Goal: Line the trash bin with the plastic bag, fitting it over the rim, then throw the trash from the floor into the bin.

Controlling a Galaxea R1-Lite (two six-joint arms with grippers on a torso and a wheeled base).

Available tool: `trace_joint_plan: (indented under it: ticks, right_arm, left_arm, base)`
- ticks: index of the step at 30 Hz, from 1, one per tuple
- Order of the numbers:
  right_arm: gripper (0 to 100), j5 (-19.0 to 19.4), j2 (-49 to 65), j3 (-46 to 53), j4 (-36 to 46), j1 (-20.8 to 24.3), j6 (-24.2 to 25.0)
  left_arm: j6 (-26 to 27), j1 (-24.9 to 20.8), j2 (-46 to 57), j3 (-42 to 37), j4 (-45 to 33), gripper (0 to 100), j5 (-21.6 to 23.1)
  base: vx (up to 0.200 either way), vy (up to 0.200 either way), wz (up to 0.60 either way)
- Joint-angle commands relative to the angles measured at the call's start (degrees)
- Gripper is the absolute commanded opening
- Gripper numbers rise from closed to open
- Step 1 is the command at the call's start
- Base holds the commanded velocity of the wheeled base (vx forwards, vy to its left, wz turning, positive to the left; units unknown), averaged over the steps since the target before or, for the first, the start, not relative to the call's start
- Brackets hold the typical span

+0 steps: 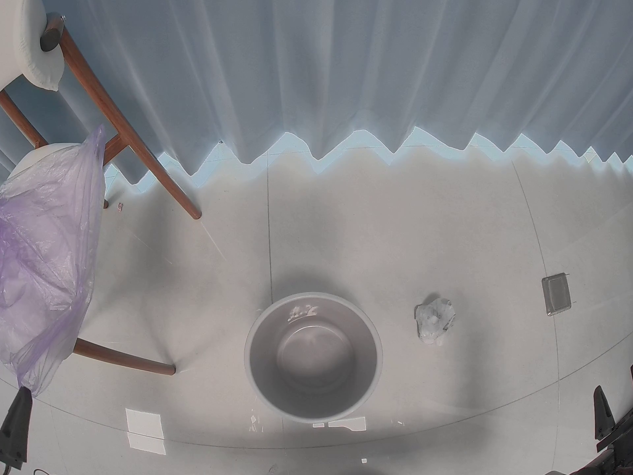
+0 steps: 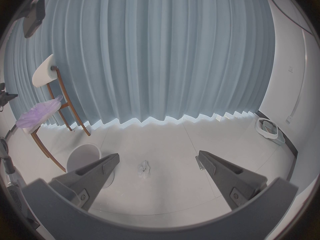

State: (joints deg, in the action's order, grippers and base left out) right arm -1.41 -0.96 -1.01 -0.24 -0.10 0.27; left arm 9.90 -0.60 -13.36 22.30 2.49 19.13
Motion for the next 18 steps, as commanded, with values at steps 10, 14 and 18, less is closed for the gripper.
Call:
trace_joint_plan:
  ticks: [10, 14, 18]
  right_arm:
    - [100, 0.0, 1.0, 1.0, 0.0, 0.0, 0.0]
    - [100, 0.0, 1.0, 1.0, 0.0, 0.0, 0.0]
    - [100, 0.0, 1.0, 1.0, 0.0, 0.0, 0.0]
  left_arm:
    - [-3.1, -3.7, -30.0, 6.2, 9.9, 100, 6.8]
    - [-3.4, -5.2, -37.1, 10.7, 11.5, 100, 7.7]
    - [-3.0, -5.4, -43.5, 15.5, 11.8, 100, 7.2]
  base:
    - [0.000, 0.000, 0.00]
    - [0.000, 0.000, 0.00]
    - [0.000, 0.000, 0.00]
